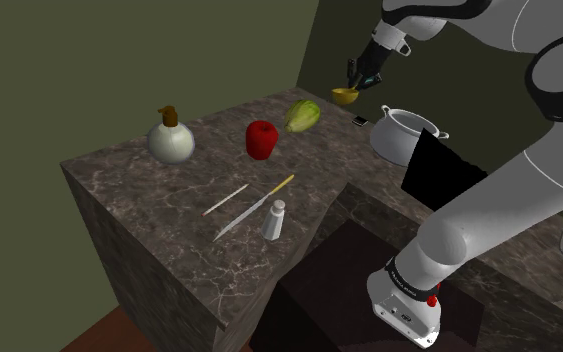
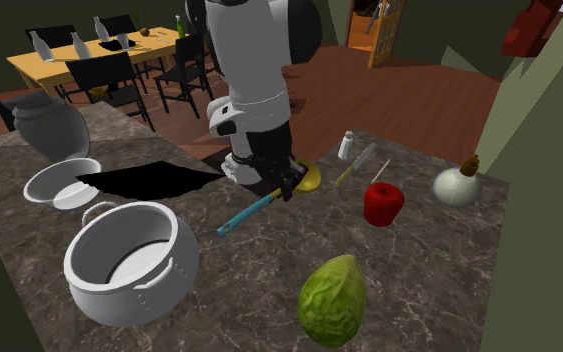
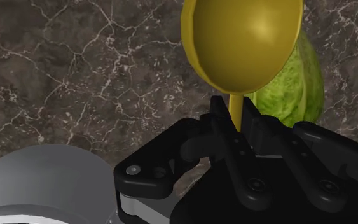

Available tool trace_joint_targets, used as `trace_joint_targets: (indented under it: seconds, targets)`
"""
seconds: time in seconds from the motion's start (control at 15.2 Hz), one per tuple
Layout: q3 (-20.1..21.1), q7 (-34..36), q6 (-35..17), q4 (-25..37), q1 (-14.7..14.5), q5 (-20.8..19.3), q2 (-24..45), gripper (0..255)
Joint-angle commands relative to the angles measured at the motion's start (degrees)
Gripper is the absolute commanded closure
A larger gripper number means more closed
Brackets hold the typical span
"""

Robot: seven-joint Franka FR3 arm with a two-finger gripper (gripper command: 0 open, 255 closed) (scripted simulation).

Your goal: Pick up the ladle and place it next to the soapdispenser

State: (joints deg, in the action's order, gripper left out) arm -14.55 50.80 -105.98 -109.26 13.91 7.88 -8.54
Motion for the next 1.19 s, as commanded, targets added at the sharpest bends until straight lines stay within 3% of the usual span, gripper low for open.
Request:
trace_joint_targets:
  seconds: [0.0,0.53,1.12]
  targets:
    - [0.84,1.48,0.16,-0.55,-0.53,-0.24,-0.93,255]
    - [8.05,12.83,-2.25,-7.09,-4.67,-0.89,-6.68,255]
    - [16.57,25.51,-4.26,-9.41,-9.29,-0.29,-8.57,255]
